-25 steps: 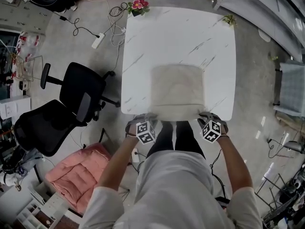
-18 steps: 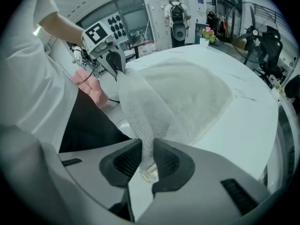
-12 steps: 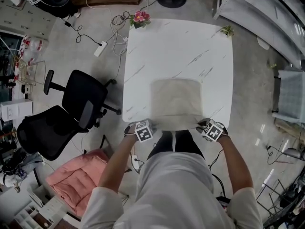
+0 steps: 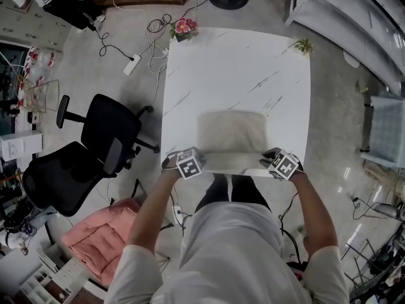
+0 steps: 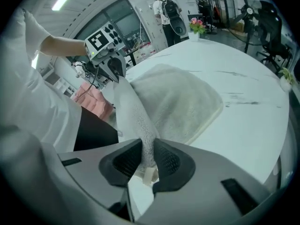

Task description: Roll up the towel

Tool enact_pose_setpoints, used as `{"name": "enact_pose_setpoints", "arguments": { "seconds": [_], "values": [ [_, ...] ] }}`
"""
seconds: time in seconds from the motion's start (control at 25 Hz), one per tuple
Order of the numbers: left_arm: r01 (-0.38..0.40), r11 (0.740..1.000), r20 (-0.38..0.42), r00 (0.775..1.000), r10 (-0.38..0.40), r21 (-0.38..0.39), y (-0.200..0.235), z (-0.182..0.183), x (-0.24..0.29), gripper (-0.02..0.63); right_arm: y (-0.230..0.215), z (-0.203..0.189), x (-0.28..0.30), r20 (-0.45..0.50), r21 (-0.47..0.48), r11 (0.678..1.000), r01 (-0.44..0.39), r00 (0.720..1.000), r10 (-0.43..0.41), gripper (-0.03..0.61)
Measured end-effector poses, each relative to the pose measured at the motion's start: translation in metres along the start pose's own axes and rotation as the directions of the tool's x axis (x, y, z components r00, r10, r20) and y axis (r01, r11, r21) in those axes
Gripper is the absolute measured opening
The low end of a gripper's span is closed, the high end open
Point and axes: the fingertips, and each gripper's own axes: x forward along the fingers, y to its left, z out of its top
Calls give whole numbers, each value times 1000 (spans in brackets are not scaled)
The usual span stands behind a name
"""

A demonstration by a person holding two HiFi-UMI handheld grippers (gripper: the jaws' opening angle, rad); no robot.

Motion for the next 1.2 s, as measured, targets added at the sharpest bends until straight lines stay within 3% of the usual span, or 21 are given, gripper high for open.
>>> {"name": "enact_pose_setpoints", "arguments": {
  "seconds": [0.2, 0.32, 0.44, 0.68, 0.92, 1.12, 1.2],
  "values": [
    [-186, 983, 3, 983, 186, -9, 38, 7, 5, 106, -32, 18, 1, 4, -56, 986, 154, 988, -154, 104],
    [-337, 941, 20, 941, 337, -24, 60, 7, 8, 182, -50, 19, 5, 12, -77, 961, 266, 964, -266, 164],
    [-420, 906, 45, 905, 422, -56, 75, 7, 10, 235, -65, 14, 11, 9, -50, 938, 344, 939, -344, 235],
    [-469, 880, 88, 876, 474, -75, 74, 9, -4, 253, -65, 17, 7, 29, -18, 924, 382, 924, -381, 253],
    [-475, 875, 184, 855, 485, -99, 50, 12, -36, 247, -37, 39, -31, 175, -21, 918, 397, 905, -388, 235],
    [-429, 902, 224, 876, 428, -44, 7, 9, -25, 216, 5, 29, -26, 167, -108, 938, 329, 936, -309, 212],
    [-438, 899, 215, 875, 433, -26, -3, 5, -13, 206, 15, 18, -16, 137, -144, 941, 306, 948, -288, 199]
  ]
}}
